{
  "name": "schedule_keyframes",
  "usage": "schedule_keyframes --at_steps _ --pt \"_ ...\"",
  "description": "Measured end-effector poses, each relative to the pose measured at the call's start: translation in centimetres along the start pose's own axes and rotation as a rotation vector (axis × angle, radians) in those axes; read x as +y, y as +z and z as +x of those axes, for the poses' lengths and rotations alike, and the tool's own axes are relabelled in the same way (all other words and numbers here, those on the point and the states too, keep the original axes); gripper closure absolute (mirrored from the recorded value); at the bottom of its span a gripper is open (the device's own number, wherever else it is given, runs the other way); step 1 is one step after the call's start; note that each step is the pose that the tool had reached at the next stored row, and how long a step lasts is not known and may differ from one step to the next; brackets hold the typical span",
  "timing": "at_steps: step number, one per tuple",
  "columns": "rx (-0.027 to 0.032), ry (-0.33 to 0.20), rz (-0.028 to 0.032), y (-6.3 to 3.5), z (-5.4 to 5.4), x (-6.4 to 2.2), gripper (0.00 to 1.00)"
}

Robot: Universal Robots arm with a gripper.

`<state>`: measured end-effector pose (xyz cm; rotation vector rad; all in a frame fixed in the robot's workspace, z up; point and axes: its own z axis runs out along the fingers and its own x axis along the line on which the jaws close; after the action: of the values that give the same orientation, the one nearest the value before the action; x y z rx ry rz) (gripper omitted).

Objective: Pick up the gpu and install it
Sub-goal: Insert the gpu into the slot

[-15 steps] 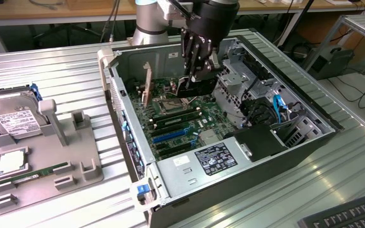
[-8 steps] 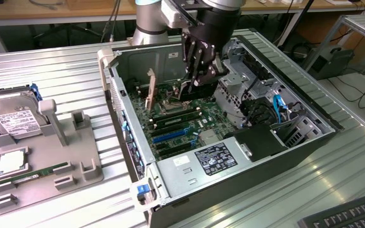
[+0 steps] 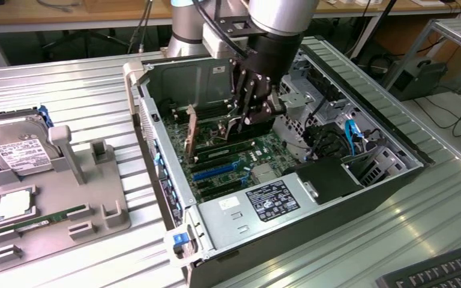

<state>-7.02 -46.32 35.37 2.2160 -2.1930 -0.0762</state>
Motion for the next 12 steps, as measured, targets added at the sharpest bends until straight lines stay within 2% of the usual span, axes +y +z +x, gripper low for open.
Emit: schedule_keyframes --at_steps 5,8,12 --pt "0.0001 0.0 0.0138 0.77 0.0 1.2 0.74" --pt "0.0003 0.0 0.0216 1.48 0.0 1.53 0.74" --pt "0.0002 0.002 0.0236 2.06 0.0 1.54 0.74"
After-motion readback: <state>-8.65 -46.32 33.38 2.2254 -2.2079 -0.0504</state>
